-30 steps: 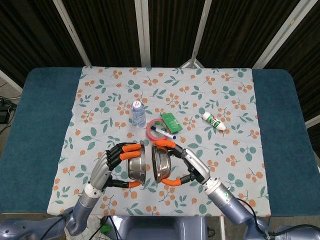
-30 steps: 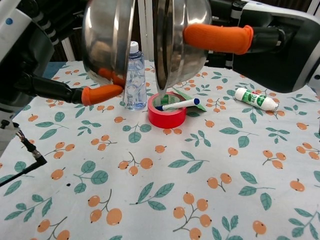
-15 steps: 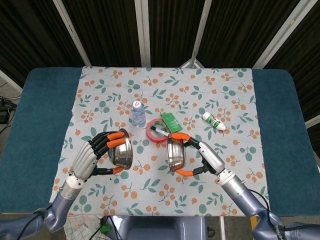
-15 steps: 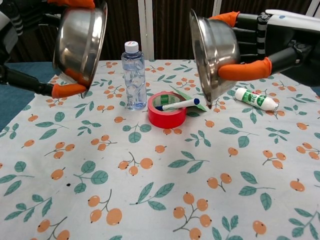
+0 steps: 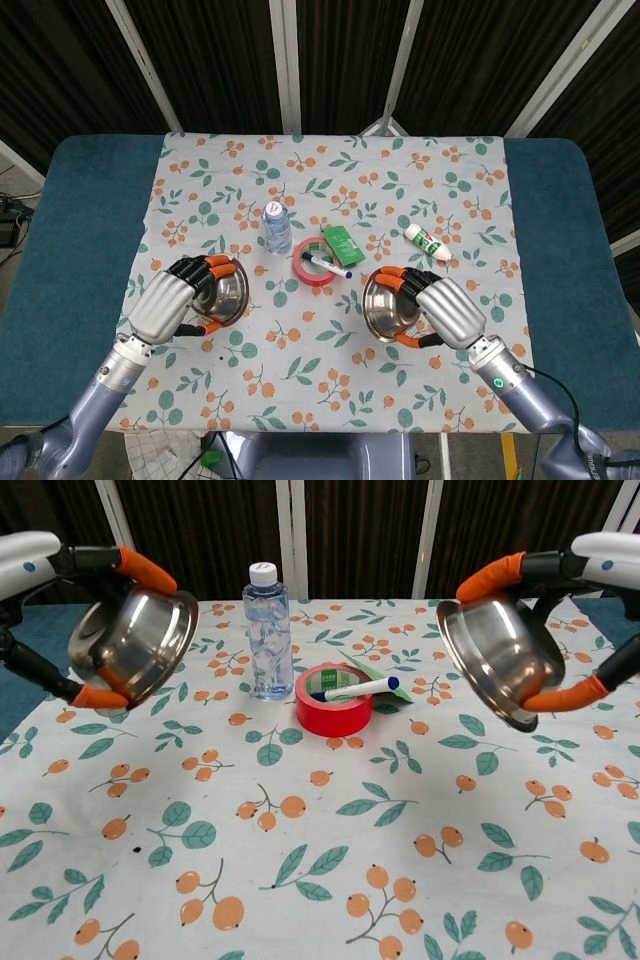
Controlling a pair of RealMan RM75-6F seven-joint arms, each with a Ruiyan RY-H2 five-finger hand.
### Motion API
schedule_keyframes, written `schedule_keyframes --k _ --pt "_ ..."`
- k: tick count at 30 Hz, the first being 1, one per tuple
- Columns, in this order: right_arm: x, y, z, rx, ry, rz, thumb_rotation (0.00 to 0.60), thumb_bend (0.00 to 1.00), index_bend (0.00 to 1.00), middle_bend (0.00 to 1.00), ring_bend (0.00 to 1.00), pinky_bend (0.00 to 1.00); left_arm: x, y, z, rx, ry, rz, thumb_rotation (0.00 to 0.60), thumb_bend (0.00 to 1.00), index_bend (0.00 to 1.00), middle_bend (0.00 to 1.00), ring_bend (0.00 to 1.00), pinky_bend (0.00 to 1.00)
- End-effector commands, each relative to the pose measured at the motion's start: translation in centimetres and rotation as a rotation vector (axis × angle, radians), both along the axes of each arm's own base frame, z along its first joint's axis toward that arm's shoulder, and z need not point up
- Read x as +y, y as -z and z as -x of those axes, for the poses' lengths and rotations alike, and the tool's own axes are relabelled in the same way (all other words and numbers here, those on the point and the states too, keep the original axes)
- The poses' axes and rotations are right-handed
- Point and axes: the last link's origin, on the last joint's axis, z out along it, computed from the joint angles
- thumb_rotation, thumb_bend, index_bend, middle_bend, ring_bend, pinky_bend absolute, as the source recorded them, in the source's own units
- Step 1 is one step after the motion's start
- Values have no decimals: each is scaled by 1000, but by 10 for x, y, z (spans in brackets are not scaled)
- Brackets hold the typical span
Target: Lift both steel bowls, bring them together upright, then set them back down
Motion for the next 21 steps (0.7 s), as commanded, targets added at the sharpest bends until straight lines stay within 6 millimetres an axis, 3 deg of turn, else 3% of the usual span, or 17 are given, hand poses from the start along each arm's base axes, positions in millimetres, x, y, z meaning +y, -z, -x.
schedule_keyframes --k 1,6,11,21 --pt "15 0 0 133 -22 -56 600 229 556 287 411 450 -5 -5 5 110 -107 72 600 0 292 300 254 421" --pt "21 4 -1 251 -29 -103 600 229 556 287 411 450 -5 -4 9 197 -180 111 600 0 280 297 254 421" --pt "21 13 -2 265 -1 -123 600 228 556 287 411 450 -11 3 6 204 -226 172 600 0 272 294 254 421" --pt "7 44 6 300 -1 -69 600 229 556 287 411 450 -16 15 7 264 -252 185 600 0 253 276 254 421"
